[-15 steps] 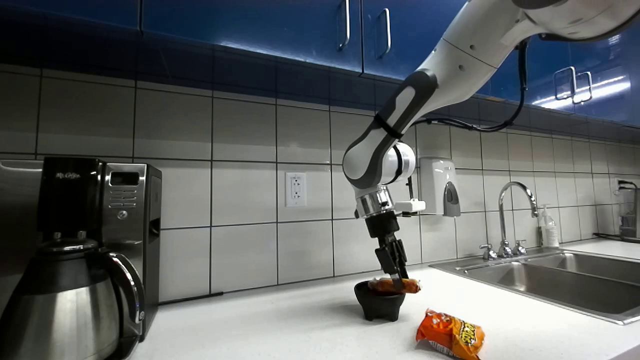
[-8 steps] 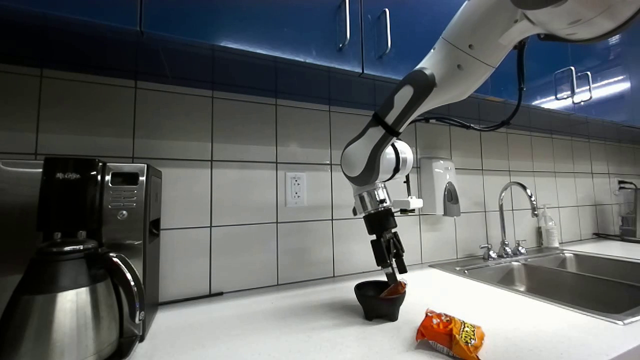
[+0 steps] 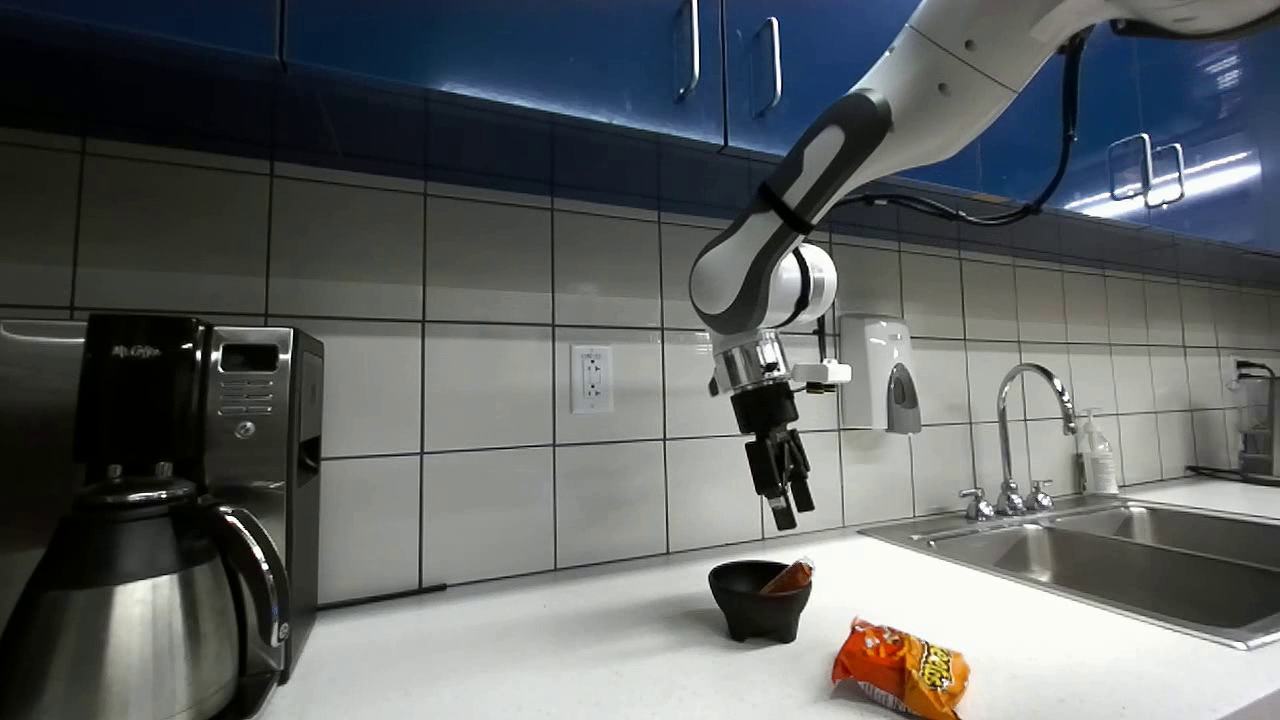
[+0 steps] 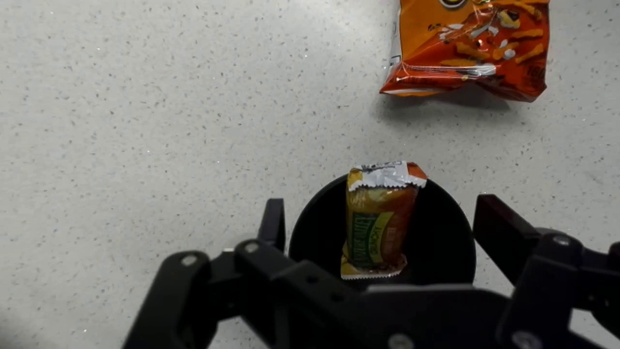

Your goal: Put the snack bar in the bowl

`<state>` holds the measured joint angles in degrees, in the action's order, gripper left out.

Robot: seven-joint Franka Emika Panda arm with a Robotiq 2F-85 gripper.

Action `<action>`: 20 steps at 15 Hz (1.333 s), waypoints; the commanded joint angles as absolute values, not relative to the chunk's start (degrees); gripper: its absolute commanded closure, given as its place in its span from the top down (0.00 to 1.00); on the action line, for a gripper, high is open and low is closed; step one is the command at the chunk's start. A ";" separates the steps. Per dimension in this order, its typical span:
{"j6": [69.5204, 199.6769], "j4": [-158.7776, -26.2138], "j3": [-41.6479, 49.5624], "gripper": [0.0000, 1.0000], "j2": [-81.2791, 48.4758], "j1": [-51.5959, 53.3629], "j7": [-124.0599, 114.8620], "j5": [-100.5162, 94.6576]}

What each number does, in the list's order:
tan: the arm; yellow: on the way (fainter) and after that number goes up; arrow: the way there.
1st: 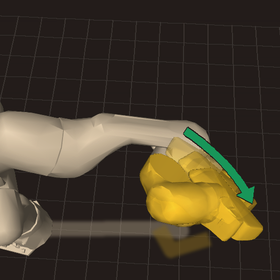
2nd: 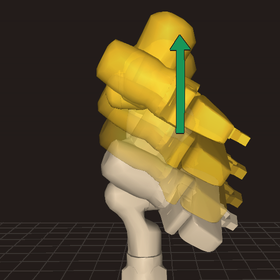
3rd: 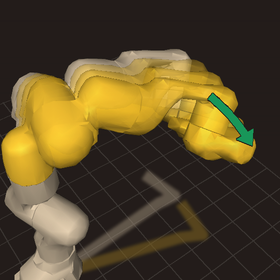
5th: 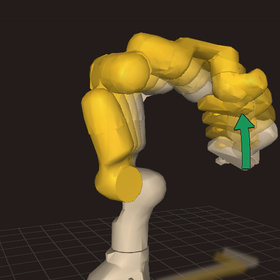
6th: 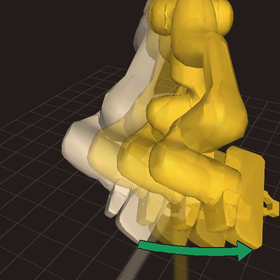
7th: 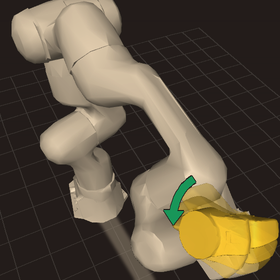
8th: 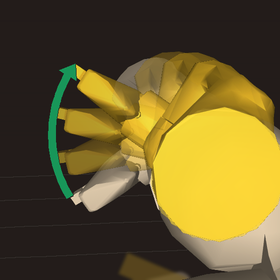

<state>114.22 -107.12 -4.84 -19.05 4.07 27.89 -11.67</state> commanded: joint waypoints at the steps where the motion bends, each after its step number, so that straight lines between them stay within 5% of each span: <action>1: 113.01 -114.04 -5.33 1.00 -12.06 3.14 27.13 -10.76; 20: 110.86 -146.28 -3.62 1.00 18.97 5.01 24.66 -7.01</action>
<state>112.91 -141.52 -4.49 12.33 3.93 24.72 -7.89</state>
